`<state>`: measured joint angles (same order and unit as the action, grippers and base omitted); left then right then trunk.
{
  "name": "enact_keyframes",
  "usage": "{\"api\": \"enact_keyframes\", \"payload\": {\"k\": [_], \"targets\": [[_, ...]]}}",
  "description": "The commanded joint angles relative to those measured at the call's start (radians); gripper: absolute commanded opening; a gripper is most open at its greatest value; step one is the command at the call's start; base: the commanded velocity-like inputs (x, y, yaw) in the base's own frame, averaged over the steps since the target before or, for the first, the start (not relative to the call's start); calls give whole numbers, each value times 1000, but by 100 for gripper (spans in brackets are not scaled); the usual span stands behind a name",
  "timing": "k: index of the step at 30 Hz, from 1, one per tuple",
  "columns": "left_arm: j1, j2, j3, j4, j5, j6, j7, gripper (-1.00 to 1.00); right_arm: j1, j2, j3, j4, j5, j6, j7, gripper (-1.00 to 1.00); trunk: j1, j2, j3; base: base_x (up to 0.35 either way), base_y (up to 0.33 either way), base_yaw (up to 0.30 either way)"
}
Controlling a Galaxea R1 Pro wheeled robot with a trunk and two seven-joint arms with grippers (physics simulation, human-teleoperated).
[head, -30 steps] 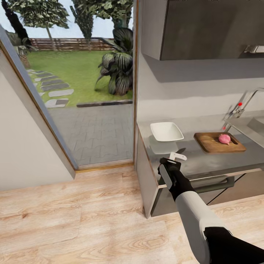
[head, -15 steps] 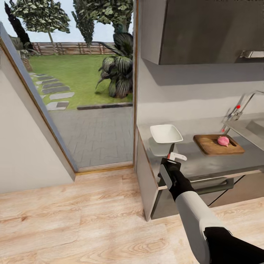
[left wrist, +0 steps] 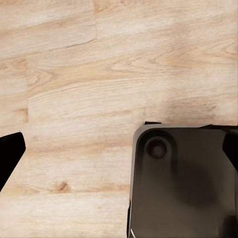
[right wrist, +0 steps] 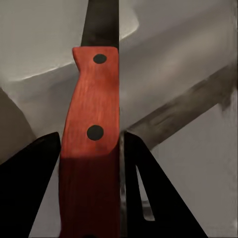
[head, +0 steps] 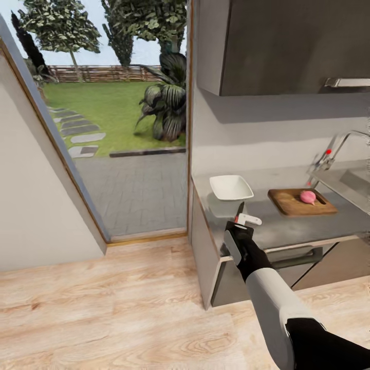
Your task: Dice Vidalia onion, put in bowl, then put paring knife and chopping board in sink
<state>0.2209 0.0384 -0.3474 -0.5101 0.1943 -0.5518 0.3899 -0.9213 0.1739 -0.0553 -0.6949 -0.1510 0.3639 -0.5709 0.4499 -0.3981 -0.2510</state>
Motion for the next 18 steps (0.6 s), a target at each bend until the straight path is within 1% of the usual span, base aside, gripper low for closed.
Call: {"api": "enact_keyframes", "payload": {"k": [1, 18], "targets": [[0, 1, -8, -2, 10, -2, 6, 100, -1, 1, -1, -2, -7, 3, -4, -100, 0, -2, 0, -328, 0, 0], [0, 2, -8, -2, 10, -2, 6, 100, -1, 1, -1, -2, -7, 3, -4, -100, 0, -2, 26, -329, 0, 0]]}}
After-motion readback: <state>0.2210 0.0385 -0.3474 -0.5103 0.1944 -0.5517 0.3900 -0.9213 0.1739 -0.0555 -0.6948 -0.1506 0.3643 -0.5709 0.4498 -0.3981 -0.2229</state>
